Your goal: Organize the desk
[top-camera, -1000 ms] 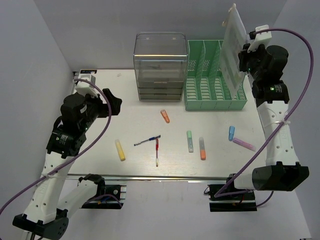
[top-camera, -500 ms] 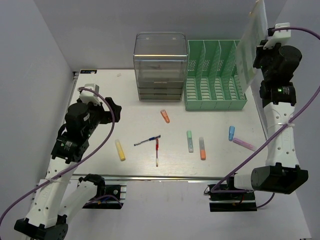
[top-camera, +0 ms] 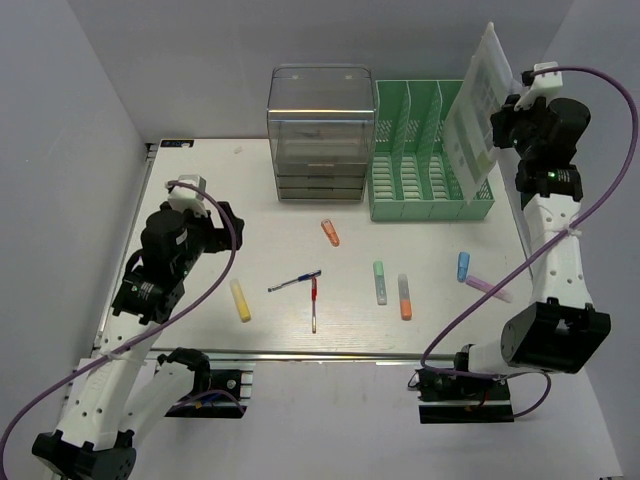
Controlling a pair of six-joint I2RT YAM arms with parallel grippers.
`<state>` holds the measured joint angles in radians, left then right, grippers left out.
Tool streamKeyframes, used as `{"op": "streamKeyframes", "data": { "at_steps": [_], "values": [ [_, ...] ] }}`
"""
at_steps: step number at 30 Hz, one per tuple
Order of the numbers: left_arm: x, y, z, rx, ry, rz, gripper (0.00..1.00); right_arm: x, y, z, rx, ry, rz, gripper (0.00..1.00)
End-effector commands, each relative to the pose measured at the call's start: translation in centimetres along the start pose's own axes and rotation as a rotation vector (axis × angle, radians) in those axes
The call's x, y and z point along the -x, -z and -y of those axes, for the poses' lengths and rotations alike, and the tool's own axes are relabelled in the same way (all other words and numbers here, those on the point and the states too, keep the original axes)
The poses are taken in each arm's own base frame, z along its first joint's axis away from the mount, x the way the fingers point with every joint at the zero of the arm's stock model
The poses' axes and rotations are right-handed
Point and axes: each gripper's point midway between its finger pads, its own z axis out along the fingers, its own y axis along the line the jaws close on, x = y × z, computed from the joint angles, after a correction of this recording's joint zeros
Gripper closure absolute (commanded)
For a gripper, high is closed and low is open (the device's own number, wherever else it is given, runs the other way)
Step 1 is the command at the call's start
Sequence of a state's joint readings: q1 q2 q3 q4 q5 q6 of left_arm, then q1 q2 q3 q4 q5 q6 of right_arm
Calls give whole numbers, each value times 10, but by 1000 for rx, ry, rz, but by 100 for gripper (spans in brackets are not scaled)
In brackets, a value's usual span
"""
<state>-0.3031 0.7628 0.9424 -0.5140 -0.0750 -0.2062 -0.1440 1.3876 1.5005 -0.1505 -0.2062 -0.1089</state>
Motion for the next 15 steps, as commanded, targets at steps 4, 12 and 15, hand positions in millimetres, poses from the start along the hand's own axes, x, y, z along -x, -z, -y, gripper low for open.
{"op": "streamKeyframes", "data": {
  "at_steps": [4, 12, 15],
  "values": [
    [-12, -2, -8, 30, -3, 2, 2, 38, -25, 4, 30, 12, 177, 100],
    [-11, -1, -13, 55, -13, 3, 2, 19, -58, 7, 50, -18, 134, 100],
    [-11, -2, -14, 59, -14, 1, 2, -1, -68, 6, 64, -22, 106, 100]
  ]
}}
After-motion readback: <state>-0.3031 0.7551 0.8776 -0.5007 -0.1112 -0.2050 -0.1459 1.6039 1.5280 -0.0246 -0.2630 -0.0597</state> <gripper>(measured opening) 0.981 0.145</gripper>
